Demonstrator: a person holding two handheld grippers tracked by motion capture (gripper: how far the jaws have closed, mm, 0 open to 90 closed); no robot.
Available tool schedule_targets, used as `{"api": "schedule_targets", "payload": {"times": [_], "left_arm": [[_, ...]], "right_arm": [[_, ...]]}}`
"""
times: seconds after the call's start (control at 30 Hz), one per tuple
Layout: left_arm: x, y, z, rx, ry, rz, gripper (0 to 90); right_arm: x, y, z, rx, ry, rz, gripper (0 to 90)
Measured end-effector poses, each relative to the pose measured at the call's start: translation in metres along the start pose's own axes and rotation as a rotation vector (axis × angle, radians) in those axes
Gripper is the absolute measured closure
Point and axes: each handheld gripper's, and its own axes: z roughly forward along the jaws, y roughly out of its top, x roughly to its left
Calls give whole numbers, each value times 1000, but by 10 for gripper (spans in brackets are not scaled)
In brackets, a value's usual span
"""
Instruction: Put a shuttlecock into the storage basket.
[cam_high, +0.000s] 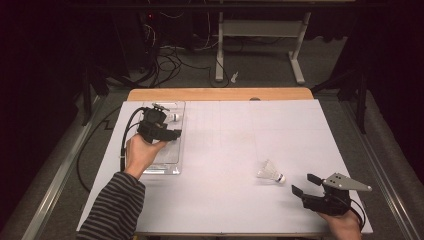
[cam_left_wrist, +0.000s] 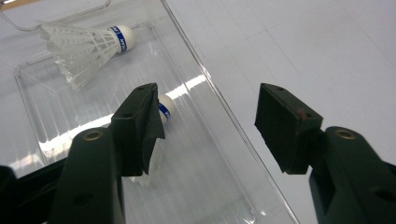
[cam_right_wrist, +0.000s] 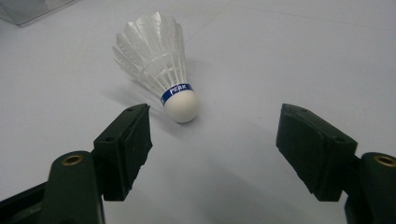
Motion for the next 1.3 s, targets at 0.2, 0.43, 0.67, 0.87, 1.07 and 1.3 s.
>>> {"api": "schedule_targets", "payload": {"times": [0.2, 0.43, 0.67, 0.87, 1.07, 1.3], "left_arm": [[-4, -4, -3, -24, -4, 9, 406], [-4, -10, -5, -37, -15, 5, 407], [-6, -15, -8, -50, -25, 14, 407], [-8, -21, -7, -52, -28, 18, 408], [-8, -25, -8, -57, -40, 13, 410], [-8, -30, -10, -66, -47, 12, 410]], "right_arm": [[0, 0, 0, 5, 1, -2, 269], [0, 0, 0, 4, 0, 1, 269], [0, 0, 0, 5, 1, 1, 270], [0, 0, 0, 5, 1, 0, 269], [0, 0, 0, 5, 1, 0, 269], [0, 0, 0, 7, 1, -1, 269]]}}
